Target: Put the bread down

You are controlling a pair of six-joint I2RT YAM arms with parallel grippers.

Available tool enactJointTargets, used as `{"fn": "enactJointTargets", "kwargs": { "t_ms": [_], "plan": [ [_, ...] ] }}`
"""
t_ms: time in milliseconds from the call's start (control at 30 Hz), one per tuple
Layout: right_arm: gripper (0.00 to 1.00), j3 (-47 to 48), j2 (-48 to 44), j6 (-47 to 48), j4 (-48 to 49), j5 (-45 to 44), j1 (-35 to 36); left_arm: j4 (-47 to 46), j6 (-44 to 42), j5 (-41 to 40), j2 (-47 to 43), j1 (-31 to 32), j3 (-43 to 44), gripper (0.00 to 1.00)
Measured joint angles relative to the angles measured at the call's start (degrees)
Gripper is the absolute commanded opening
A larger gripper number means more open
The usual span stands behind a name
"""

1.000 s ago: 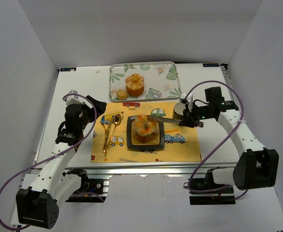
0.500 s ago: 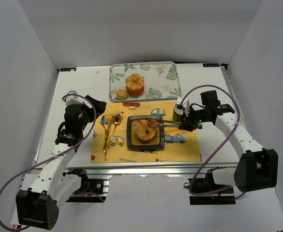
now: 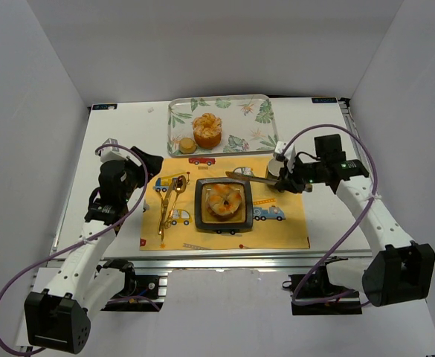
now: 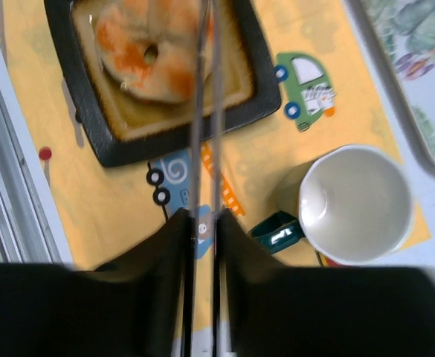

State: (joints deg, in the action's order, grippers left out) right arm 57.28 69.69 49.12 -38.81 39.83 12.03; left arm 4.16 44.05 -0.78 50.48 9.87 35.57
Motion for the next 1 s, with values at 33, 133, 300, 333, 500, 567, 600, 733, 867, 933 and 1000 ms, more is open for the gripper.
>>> {"fn": "enactJointTargets", "kwargs": {
  "t_ms": [33,133,300,333,500,567,600,733,867,933,1000],
  "plan": [
    [0.03,0.9,-0.3,-0.9,0.2,0.3,0.0,-0.1,0.0,0.0,0.0,0.0,0.0,0.68],
    [0.0,3.9,-0.9,-6.8,3.7,0.6,0.0,-1.0,0.9,1.2,0.5,0.0,0.0,0.04],
    [0.0,7.5,-1.8,-22.1,16.1,-5.5,-1.4,-2.3,0.6,3.7,2.4,0.0,0.0,0.04],
    [0.0,7.3,-1.9,-25.5,19.5,-8.9,-2.4,-2.5,0.6,4.3,2.8,0.0,0.0,0.12],
    [0.0,0.2,0.1,-38.6,33.3,-25.0,-11.1,-2.7,-0.3,7.1,4.0,0.0,0.0,0.68],
    [0.0,-1.9,3.7,-41.7,35.4,-27.3,-16.0,-2.7,-0.1,8.3,4.4,0.0,-0.1,0.72],
    [0.0,-3.0,6.1,-42.6,36.3,-28.2,-18.3,-2.7,-0.2,9.0,4.6,0.0,-0.2,0.74],
    [0.0,-9.4,12.7,-42.6,40.8,-30.9,-23.3,-2.4,-0.3,10.4,4.6,0.0,-0.6,0.75],
    [0.04,-12.7,16.8,-40.9,42.4,-30.6,-23.4,-2.2,-0.7,10.8,4.6,0.0,-0.6,0.75],
    [0.35,-12.7,17.9,-39.6,43.7,-30.1,-23.4,-1.9,-0.8,10.8,4.6,0.0,-0.6,0.75],
    [0.53,-12.6,18.6,-38.4,43.6,-29.8,-23.4,-1.7,-0.8,10.8,4.6,0.0,-0.6,0.75]
  ]
}}
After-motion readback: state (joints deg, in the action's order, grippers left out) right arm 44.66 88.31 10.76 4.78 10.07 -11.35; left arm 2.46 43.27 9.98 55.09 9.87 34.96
